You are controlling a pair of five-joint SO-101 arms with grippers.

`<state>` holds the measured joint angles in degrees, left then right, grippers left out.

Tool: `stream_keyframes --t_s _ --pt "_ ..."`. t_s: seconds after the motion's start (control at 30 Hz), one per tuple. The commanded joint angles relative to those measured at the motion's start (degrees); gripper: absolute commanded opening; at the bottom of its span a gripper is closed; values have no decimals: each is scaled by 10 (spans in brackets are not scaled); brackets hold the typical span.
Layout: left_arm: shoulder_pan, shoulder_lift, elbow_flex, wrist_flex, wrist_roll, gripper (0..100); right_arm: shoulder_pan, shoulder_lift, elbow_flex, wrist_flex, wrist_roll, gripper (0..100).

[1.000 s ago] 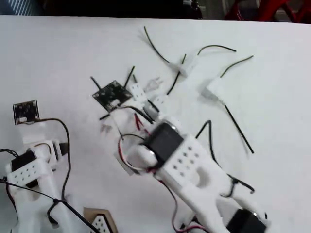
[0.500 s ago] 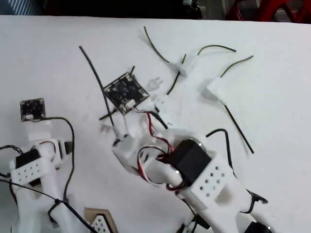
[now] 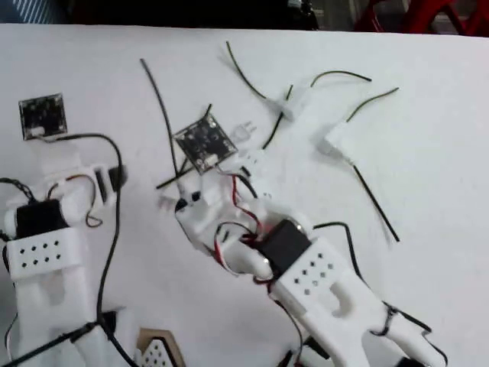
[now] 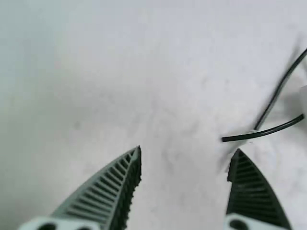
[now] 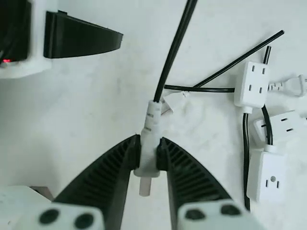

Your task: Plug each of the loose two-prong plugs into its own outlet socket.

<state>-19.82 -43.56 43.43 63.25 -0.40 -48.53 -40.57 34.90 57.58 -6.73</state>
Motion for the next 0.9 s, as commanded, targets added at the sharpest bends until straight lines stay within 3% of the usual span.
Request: stream_keyframes --t_s 0.0,0.37,0.87 --pt "77 -17 -67 17 37 290 7 -80 42 -49 2 17" --pt "217 -18 -72 13 57 291 14 -189 205 -182 1 17" --pt "308 -133 -34 32 -9 291 17 -187 208 -182 1 17"
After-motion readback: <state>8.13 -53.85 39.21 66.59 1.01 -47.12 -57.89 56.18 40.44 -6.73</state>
